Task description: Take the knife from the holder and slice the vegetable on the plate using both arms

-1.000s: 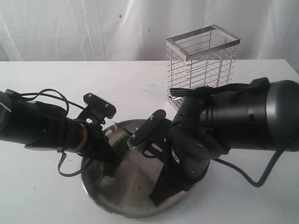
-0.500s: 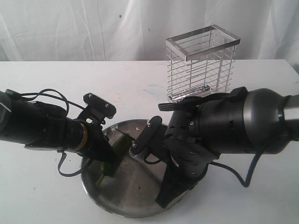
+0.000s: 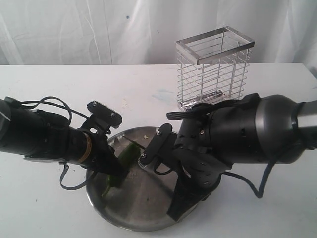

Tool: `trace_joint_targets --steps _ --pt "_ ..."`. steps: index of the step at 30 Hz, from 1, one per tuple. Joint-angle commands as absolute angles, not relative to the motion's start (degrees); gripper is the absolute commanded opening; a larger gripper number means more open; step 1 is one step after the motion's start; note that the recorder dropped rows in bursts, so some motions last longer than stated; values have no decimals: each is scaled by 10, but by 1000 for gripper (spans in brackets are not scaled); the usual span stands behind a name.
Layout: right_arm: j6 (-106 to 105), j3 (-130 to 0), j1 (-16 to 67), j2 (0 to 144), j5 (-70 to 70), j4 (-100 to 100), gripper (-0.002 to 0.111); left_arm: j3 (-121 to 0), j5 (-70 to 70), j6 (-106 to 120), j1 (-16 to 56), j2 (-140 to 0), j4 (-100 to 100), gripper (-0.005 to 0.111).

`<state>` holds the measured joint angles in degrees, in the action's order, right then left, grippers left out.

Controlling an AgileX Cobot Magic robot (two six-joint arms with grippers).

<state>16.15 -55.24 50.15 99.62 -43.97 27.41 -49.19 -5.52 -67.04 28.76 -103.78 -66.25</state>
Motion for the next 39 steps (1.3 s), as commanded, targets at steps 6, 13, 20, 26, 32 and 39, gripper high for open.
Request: trace_joint_targets --steps 6,13,20,26,32,39 --pt "91 -553 483 1008 -447 216 0 -486 -49 -674 286 -1036 -665 21" --pt "46 -553 483 1008 -452 158 0 -486 -49 -674 286 -1036 -665 21" --pt "30 -553 483 1008 -498 130 0 -486 -59 -674 286 -1036 -665 21" --pt "28 -555 483 1008 -525 123 0 -486 -59 -674 286 -1036 -665 21" --pt "-6 -567 483 1008 -570 73 0 -486 -40 -674 286 -1036 -665 24" --pt "-26 -598 483 1019 -571 30 0 -486 -46 -679 286 -1036 -665 27"
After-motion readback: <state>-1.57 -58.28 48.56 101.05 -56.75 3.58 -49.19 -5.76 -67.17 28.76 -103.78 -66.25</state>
